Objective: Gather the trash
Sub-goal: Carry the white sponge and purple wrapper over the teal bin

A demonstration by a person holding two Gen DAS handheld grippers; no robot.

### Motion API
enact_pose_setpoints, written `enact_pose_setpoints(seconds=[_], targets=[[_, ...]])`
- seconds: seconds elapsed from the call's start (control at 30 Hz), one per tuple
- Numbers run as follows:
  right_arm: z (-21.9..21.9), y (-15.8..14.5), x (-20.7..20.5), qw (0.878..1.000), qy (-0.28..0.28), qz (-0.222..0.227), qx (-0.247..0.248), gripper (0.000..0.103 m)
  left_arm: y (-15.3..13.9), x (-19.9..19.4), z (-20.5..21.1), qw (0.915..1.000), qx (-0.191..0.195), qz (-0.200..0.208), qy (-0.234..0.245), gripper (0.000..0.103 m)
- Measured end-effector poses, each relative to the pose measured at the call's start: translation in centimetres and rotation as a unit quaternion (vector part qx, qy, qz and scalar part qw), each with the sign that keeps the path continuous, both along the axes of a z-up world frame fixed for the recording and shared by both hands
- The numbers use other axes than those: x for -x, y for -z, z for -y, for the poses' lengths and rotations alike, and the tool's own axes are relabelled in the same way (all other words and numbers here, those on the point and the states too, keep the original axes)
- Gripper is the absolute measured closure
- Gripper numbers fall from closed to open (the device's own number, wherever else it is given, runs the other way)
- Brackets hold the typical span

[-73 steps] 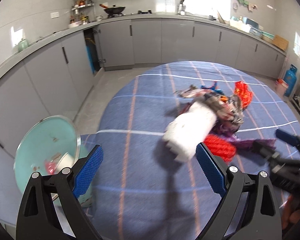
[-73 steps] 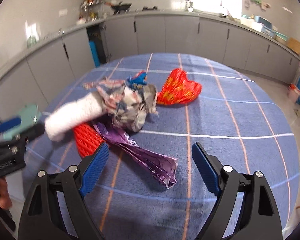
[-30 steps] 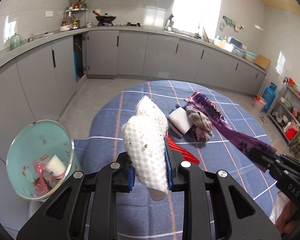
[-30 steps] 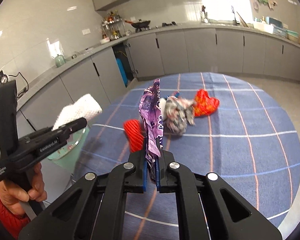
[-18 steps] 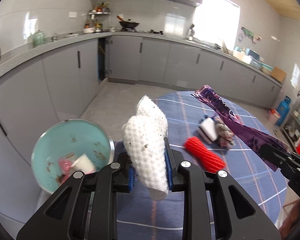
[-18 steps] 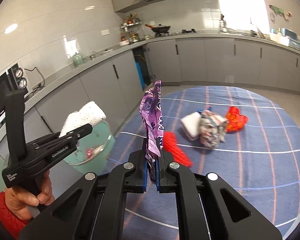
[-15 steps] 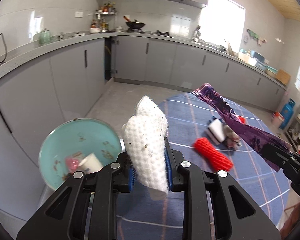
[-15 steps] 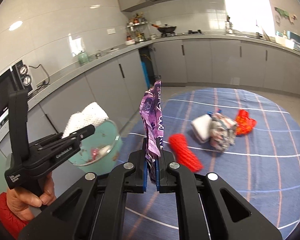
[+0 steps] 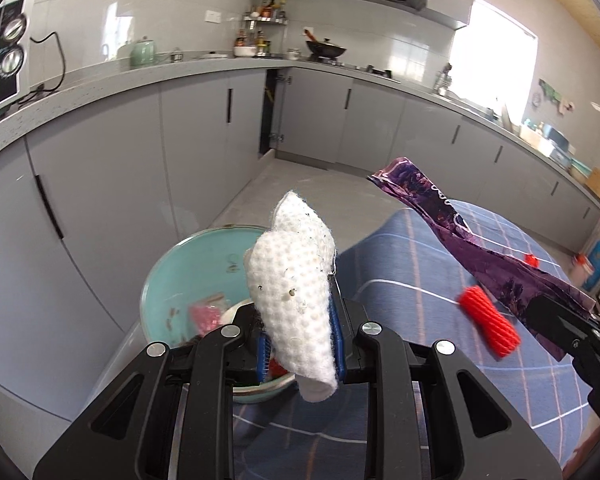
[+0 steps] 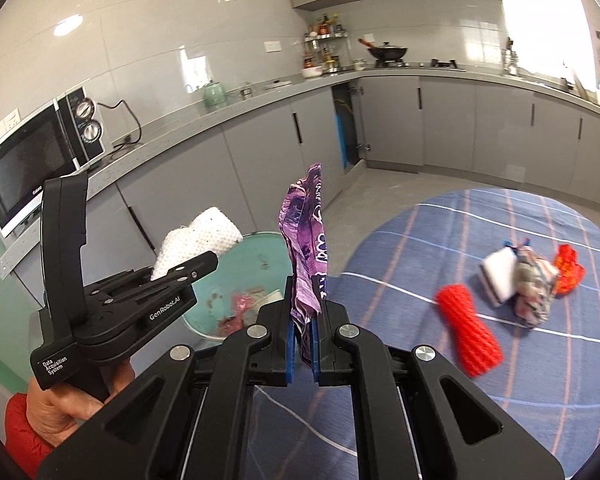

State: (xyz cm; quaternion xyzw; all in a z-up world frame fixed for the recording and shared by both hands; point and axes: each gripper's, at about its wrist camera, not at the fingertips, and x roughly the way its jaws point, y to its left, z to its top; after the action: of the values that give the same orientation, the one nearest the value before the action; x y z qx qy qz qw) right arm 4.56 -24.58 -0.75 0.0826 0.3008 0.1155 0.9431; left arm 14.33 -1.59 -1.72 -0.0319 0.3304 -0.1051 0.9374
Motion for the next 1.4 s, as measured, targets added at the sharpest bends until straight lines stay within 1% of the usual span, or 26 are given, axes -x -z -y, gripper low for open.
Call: enact_pose_setpoints(seconds=[0.27, 0.5, 0.8, 1.0, 1.4], targets=[[-3.6, 0.6, -2.3, 1.000, -0.027, -0.011, 0.004, 0.097, 0.9, -1.6, -3.0, 0.9993, -0.002, -0.014, -0.035, 0.078], [-5.2, 1.5, -4.2, 0.999, -0.034, -0.022, 0.006, 0.097, 1.9, -3.2, -3.8, 0.9982, -0.013, -0.031, -0.050, 0.078], [-6.6, 3.1, -6.8, 0.999, -0.029, -0.043, 0.009, 0.097, 3.4, -4.6, -4.7, 0.9968, -0.019, -0.048, -0.062, 0.078], [-7.0, 5.1, -8.8, 0.997, -0.026, -0.072, 0.000, 0.097, 5.0, -5.3, -5.2, 0.9955, -0.017, -0.064, -0.067, 0.078], [-8.2, 7.9, -11.4, 0.994, -0.031, -0.108, 0.000, 0.097, 7.8, -7.2, -5.6, 0.9932, -0.018, -0.093, -0.068, 0.078]])
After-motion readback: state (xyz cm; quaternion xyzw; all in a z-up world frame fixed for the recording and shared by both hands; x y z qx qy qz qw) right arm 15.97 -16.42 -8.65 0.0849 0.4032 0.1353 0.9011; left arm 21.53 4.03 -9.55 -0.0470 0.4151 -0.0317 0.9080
